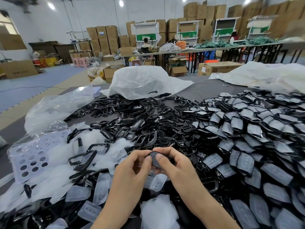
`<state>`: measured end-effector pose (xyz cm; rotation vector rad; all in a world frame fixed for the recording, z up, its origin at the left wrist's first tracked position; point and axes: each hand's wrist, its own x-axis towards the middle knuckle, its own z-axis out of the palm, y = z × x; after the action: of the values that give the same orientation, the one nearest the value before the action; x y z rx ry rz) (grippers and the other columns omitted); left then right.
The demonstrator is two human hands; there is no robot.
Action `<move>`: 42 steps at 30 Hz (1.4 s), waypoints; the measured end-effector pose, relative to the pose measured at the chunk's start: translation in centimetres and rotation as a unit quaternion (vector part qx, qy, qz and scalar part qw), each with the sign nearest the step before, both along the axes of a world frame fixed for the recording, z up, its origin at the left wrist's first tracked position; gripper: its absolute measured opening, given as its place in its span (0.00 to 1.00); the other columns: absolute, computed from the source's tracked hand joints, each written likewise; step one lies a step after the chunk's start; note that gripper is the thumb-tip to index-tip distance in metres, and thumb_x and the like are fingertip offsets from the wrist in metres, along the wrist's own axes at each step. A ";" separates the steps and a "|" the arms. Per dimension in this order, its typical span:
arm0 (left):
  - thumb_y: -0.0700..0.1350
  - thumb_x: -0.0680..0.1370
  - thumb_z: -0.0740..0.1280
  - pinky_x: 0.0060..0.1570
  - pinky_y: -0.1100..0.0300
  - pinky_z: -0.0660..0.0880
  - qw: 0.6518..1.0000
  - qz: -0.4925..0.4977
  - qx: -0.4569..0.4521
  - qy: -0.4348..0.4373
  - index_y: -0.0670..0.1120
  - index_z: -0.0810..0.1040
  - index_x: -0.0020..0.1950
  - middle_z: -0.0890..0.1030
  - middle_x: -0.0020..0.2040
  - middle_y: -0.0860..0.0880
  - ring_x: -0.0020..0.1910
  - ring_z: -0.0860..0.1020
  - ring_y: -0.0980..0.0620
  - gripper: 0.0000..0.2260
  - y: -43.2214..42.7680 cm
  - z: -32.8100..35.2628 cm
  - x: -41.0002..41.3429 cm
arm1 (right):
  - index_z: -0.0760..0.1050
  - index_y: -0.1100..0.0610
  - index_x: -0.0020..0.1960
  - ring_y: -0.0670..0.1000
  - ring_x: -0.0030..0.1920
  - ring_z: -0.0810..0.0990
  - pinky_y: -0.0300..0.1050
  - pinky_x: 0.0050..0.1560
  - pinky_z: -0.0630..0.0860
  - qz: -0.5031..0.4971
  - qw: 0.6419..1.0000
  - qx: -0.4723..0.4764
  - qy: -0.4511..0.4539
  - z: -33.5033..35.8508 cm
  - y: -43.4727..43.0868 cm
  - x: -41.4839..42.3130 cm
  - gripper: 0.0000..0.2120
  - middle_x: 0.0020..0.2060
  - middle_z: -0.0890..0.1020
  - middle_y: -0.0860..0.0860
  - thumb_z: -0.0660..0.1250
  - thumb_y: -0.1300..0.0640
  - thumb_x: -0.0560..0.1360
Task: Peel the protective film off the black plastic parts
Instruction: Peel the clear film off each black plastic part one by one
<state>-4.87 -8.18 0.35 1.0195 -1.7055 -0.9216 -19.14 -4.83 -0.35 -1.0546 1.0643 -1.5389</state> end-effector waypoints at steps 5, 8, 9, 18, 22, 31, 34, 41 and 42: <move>0.43 0.79 0.67 0.41 0.60 0.78 1.000 -0.003 -0.027 0.000 0.59 0.80 0.48 0.85 0.39 0.55 0.40 0.83 0.54 0.09 0.5 0.0 -0.3 | 0.84 0.52 0.48 0.53 0.44 0.85 0.49 0.48 0.82 0.003 0.998 0.017 -0.056 -0.3 -0.3 0.2 0.08 0.47 0.86 0.55 0.69 0.63 0.79; 0.42 0.79 0.68 0.38 0.60 0.77 0.997 -0.003 -0.068 -0.024 0.62 0.79 0.48 0.83 0.37 0.55 0.37 0.81 0.53 0.12 0.6 0.0 -0.3 | 0.83 0.54 0.46 0.52 0.38 0.80 0.48 0.44 0.80 0.009 0.996 0.032 -0.081 -0.3 -0.3 0.3 0.02 0.42 0.84 0.56 0.73 0.60 0.75; 0.42 0.79 0.68 0.38 0.58 0.77 0.997 -0.003 -0.076 -0.031 0.62 0.79 0.48 0.83 0.37 0.54 0.38 0.81 0.52 0.12 0.6 -0.1 -0.2 | 0.83 0.55 0.46 0.52 0.37 0.80 0.44 0.40 0.79 0.010 0.996 0.037 -0.083 -0.3 -0.3 0.2 0.03 0.40 0.84 0.56 0.74 0.59 0.73; 0.42 0.79 0.67 0.37 0.64 0.76 0.999 0.035 -0.015 0.036 0.60 0.80 0.45 0.83 0.34 0.54 0.34 0.80 0.56 0.12 0.2 0.1 -0.4 | 0.83 0.57 0.51 0.56 0.42 0.86 0.41 0.42 0.82 0.010 0.990 0.026 -0.141 0.0 -0.5 0.2 0.05 0.48 0.86 0.60 0.71 0.61 0.76; 0.42 0.79 0.67 0.37 0.62 0.76 0.998 0.040 0.002 0.043 0.61 0.80 0.44 0.80 0.31 0.55 0.32 0.77 0.57 0.13 0.1 0.2 -0.2 | 0.84 0.55 0.53 0.57 0.46 0.87 0.41 0.44 0.82 0.015 0.991 0.021 -0.135 0.0 -0.3 0.3 0.11 0.51 0.86 0.62 0.63 0.62 0.81; 0.44 0.79 0.67 0.33 0.64 0.73 0.998 0.040 -0.042 -0.002 0.65 0.80 0.48 0.81 0.37 0.54 0.32 0.76 0.58 0.13 0.1 0.3 -0.2 | 0.78 0.63 0.53 0.56 0.41 0.87 0.39 0.40 0.82 -0.004 0.999 0.030 -0.039 0.3 -0.2 -0.5 0.05 0.42 0.87 0.57 0.69 0.62 0.78; 0.53 0.80 0.62 0.35 0.67 0.73 0.988 0.049 -0.131 -0.061 0.67 0.76 0.55 0.80 0.42 0.60 0.37 0.78 0.55 0.09 0.4 0.4 0.3 | 0.78 0.64 0.52 0.55 0.39 0.87 0.39 0.40 0.81 -0.014 0.999 0.028 -0.037 0.5 -0.1 -0.6 0.06 0.41 0.87 0.57 0.70 0.62 0.78; 0.44 0.77 0.59 0.31 0.69 0.65 0.909 -0.008 -0.316 -0.273 0.52 0.81 0.57 0.76 0.40 0.58 0.31 0.70 0.59 0.14 0.6 0.4 0.8 | 0.79 0.63 0.48 0.51 0.36 0.85 0.39 0.39 0.82 -0.069 0.996 0.021 -0.059 0.4 -0.2 -0.8 0.02 0.34 0.84 0.53 0.69 0.64 0.78; 0.44 0.77 0.59 0.30 0.69 0.65 0.910 -0.028 -0.313 -0.269 0.53 0.81 0.56 0.77 0.40 0.59 0.31 0.71 0.59 0.14 0.8 0.4 0.5 | 0.79 0.63 0.47 0.49 0.36 0.84 0.40 0.39 0.82 -0.075 0.995 0.025 -0.055 0.3 -0.2 -0.9 0.02 0.33 0.83 0.52 0.70 0.64 0.77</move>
<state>-4.33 -7.33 0.71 0.8137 -2.2847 -0.0656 -20.04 -5.02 -0.02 -0.8625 1.1203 -1.6622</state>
